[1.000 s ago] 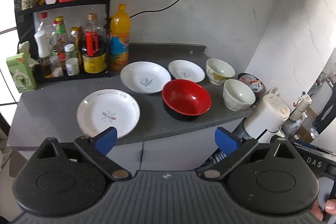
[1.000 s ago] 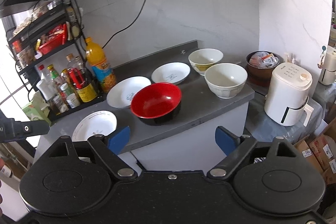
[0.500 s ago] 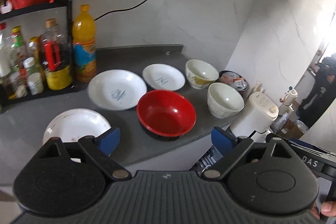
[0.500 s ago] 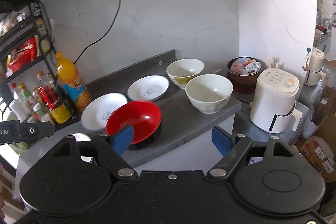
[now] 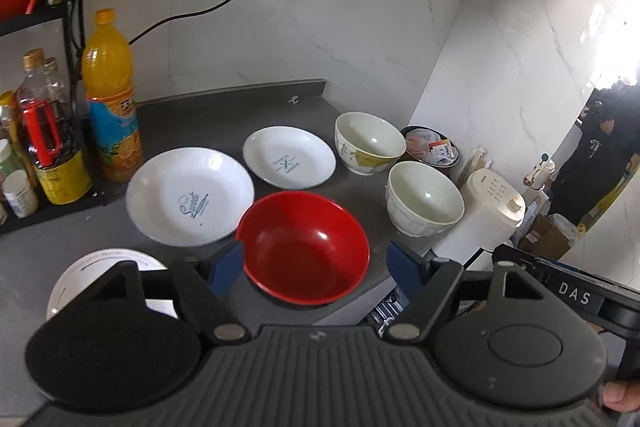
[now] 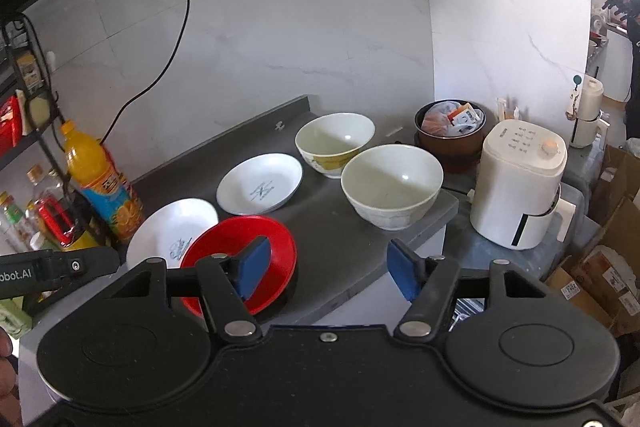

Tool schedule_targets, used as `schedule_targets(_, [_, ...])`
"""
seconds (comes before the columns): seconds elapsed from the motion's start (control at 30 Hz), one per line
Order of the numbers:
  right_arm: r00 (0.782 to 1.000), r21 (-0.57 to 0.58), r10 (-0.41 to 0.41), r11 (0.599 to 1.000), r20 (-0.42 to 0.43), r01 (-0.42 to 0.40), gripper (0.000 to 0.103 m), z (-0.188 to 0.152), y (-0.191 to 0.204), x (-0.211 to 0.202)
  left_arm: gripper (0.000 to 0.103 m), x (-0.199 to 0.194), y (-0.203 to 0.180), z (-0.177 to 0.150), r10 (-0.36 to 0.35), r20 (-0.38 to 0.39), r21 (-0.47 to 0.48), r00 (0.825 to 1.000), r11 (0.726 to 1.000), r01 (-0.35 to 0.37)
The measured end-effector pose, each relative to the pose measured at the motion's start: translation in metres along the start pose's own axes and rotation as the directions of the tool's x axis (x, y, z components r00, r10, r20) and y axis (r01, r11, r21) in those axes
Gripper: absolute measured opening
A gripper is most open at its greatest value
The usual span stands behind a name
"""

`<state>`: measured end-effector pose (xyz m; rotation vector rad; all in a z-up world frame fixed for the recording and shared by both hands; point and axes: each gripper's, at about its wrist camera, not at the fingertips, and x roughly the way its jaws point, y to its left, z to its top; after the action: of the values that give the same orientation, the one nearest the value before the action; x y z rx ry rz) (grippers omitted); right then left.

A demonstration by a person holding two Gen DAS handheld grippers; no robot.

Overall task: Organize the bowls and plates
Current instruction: 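Move both grippers toward the large plain white bowl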

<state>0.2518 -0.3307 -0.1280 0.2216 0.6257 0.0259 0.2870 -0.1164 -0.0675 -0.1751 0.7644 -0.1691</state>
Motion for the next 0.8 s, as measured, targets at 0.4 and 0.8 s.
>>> schedule_targets(0.4, [0.998,0.029,0.002,1.0,-0.068,0.0,0.047,0.029,-0.043,0.073,0.062,0.069,-0.028,0.024,0.015,-0.05,-0.025,0.999,1.0,-0.016])
schedule_targets(0.8, [0.984,0.021,0.033,0.999,-0.175,-0.03,0.037,0.07,-0.123,0.166,0.05,0.169,-0.095,0.052,0.048,-0.119,-0.088,0.992,0.994,-0.058])
